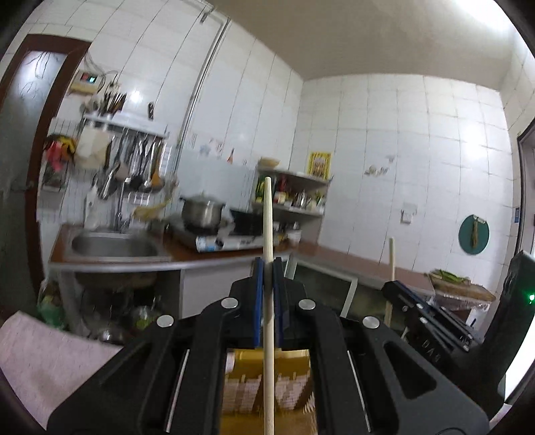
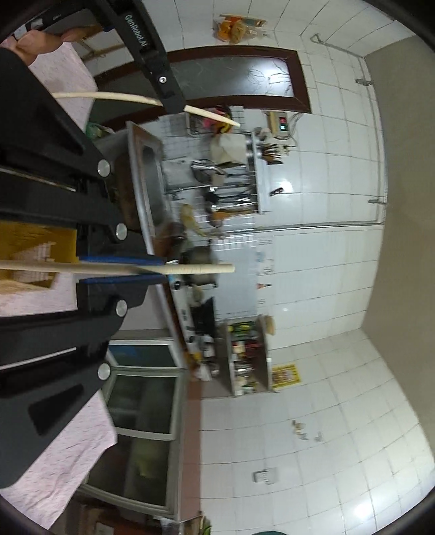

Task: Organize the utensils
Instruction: 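Lift the chopstick with the left gripper and drop it into the yellow holder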

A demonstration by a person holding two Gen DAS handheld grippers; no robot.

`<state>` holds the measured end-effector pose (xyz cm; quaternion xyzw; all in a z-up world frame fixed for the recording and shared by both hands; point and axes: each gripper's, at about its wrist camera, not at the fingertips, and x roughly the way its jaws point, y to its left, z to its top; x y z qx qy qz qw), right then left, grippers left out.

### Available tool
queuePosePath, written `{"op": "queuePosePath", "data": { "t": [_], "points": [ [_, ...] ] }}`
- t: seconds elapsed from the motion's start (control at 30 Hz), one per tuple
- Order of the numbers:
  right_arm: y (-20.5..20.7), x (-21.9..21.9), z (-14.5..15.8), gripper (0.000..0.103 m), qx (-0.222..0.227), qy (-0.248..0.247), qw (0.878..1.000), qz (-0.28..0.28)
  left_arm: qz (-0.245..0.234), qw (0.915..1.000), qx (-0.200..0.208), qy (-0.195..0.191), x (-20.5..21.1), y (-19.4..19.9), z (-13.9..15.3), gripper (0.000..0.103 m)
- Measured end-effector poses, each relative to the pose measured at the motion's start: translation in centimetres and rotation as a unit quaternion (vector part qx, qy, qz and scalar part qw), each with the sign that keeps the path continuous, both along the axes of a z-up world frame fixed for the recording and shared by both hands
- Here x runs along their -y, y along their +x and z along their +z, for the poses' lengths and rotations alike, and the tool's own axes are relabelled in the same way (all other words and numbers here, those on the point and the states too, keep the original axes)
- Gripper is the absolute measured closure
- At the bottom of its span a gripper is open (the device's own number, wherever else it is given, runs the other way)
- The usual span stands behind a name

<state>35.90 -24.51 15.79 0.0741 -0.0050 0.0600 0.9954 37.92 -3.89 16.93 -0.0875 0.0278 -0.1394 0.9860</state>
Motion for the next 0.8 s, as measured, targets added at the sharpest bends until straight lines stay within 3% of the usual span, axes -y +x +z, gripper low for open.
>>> {"op": "queuePosePath", "data": {
  "t": [0.13,0.33,0.5,0.8],
  "points": [
    [2.3,-0.2,0.0,0.097,0.018,0.002,1.0,-0.005,0.0,0.9997,0.026,-0.001,0.7,2.7,-0.5,0.099],
    [3.7,-1.9,-2.5,0.097,0.042,-0.032,0.999,-0.008,0.014,0.999,0.043,0.001,1.4,5.3,-3.4,0.099],
    [4.7,-2.2,-4.0,0.097,0.034,-0.035,0.999,-0.008,0.016,0.9989,0.04,0.017,1.7,6.2,-5.5,0.099],
    [4.3,-2.1,-6.4,0.097,0.026,-0.04,0.999,-0.001,0.02,0.999,0.038,0.013,1.1,6.6,-7.3,0.099]
  ]
}}
